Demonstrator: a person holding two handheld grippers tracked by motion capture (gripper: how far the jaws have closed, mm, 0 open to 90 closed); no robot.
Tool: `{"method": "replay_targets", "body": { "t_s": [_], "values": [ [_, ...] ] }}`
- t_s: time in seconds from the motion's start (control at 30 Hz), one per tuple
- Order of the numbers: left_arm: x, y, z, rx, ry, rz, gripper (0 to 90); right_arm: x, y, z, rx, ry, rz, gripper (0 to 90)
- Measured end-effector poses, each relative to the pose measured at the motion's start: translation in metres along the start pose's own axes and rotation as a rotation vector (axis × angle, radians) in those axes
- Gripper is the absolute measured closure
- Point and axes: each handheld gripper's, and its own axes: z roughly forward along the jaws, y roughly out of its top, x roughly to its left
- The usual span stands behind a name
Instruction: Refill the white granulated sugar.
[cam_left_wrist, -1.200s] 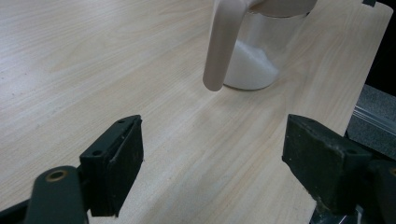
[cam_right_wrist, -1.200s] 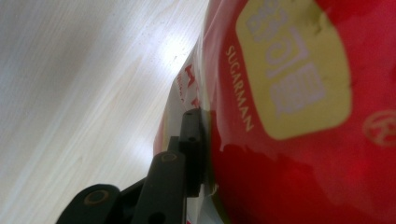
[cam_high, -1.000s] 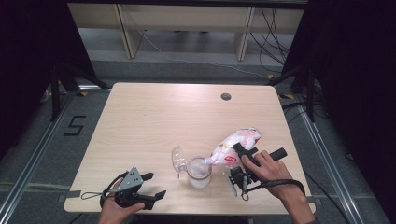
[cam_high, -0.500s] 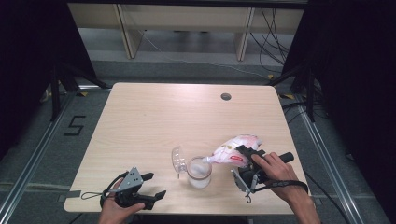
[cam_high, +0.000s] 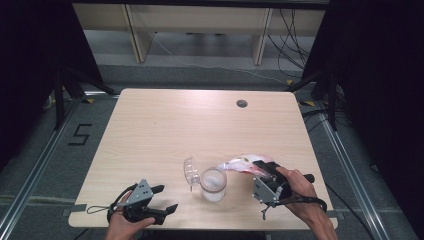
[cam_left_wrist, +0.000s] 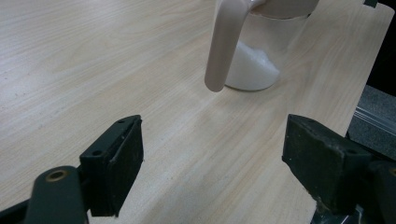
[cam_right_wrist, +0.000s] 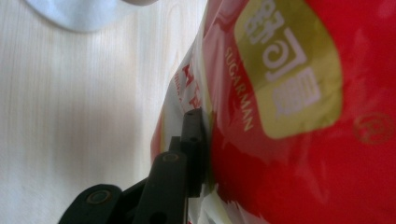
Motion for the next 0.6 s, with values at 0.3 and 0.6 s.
{"method": "replay_targets", "body": {
  "t_s": [0.3, 0.6],
  "values": [
    [0.001, 0.0, -0.001, 0.017, 0.016, -0.005, 20.1, 0.002, -0.013, 0.006, -0.005, -0.006, 0.147, 76.4],
    [0.001, 0.0, -0.001, -0.007, 0.001, 0.002, 20.1, 0.001, -0.033, 0.012, -0.025, -0.014, 0.3, 76.8]
  ]
}}
